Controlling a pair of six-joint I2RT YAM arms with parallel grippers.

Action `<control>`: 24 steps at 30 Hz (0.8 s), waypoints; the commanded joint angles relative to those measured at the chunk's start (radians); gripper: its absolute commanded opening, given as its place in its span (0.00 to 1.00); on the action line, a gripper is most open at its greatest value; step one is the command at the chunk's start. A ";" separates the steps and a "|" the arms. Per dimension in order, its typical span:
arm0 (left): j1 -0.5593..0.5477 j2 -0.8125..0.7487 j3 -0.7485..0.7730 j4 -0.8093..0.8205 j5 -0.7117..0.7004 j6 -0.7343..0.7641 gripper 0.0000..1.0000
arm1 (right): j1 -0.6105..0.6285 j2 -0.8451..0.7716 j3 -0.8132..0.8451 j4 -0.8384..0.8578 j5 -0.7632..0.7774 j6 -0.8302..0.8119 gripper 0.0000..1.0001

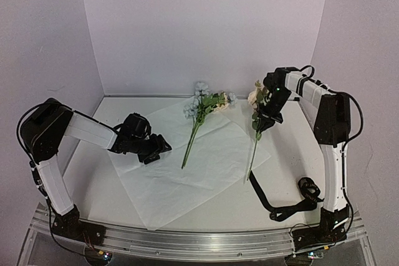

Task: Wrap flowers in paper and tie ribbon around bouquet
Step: Pass from the right arm to the left

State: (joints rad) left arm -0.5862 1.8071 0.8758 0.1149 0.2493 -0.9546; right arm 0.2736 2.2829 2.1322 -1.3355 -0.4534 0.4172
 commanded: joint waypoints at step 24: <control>-0.204 -0.110 0.158 -0.028 -0.060 0.263 0.72 | 0.248 -0.171 -0.073 0.375 -0.098 0.201 0.00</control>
State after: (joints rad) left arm -0.7904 1.8397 1.0080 0.0624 0.1515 -0.9090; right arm 0.4599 2.2049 2.1061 -1.1928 -0.5098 0.4948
